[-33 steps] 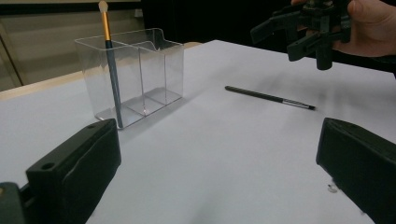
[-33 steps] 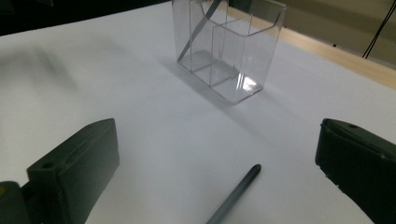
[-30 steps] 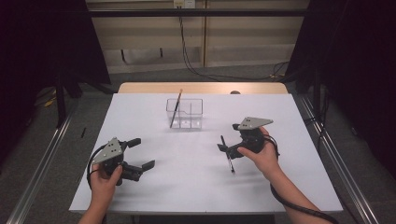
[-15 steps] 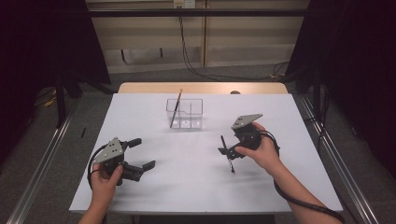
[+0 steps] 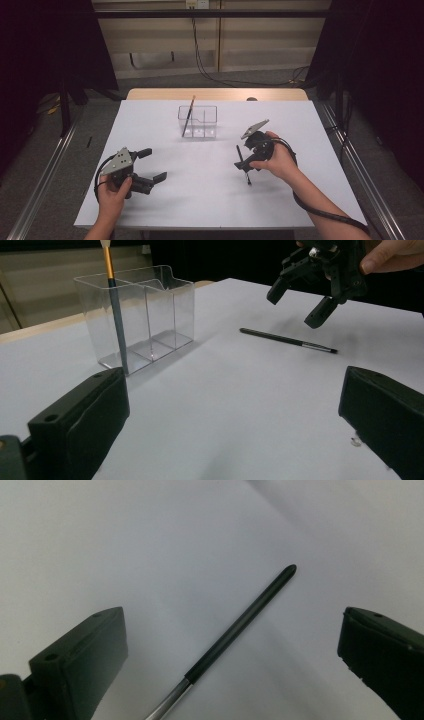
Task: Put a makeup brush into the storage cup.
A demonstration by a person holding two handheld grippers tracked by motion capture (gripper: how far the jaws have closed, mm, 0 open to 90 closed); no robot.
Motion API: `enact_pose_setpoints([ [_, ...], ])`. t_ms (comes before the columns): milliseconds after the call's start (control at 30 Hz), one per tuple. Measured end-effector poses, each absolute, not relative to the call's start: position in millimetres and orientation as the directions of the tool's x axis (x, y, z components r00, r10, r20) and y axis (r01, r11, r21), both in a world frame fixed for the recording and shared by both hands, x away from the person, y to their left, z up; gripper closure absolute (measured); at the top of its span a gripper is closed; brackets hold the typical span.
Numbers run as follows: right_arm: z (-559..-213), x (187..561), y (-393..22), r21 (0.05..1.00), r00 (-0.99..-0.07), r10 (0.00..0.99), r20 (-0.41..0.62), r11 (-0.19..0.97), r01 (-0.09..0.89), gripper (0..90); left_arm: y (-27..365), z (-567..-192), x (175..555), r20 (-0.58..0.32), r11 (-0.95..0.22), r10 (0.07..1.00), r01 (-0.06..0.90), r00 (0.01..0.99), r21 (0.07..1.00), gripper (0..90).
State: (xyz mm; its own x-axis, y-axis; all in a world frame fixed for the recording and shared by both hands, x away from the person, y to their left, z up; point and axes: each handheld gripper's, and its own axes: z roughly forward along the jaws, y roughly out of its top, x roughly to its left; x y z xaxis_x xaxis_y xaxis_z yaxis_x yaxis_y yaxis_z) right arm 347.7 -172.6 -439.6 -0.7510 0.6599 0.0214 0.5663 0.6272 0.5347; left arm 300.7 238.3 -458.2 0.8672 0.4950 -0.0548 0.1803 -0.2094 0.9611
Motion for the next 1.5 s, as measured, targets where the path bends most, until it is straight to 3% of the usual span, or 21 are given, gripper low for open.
enact_pose_setpoints([
  [333,-442,353,-168,0.43,-0.698,0.711,0.082,0.607,0.669,3.5,238,-458,301,-0.055,-0.209,0.492,0.179,0.869,0.961,0.0],
  [833,-451,349,-166,0.317,-0.706,0.702,0.094,0.651,0.689,32.8,238,-458,301,-0.052,-0.217,0.489,0.179,0.87,0.959,0.0],
  [1000,-453,346,-165,0.289,-0.714,0.691,0.11,0.665,0.689,46.4,237,-458,301,-0.055,-0.215,0.487,0.181,0.872,0.96,0.0],
  [1233,-453,344,-161,0.264,-0.738,0.673,0.04,0.706,0.658,60.9,237,-457,300,-0.048,-0.223,0.489,0.178,0.871,0.958,0.0],
  [1367,-452,343,-159,0.238,-0.757,0.653,0.032,0.73,0.64,77.2,238,-458,301,-0.053,-0.217,0.489,0.181,0.87,0.959,0.0],
  [1500,-452,344,-161,0.231,-0.747,0.662,0.055,0.72,0.655,83.0,238,-458,301,-0.053,-0.218,0.489,0.181,0.87,0.959,0.1],
])
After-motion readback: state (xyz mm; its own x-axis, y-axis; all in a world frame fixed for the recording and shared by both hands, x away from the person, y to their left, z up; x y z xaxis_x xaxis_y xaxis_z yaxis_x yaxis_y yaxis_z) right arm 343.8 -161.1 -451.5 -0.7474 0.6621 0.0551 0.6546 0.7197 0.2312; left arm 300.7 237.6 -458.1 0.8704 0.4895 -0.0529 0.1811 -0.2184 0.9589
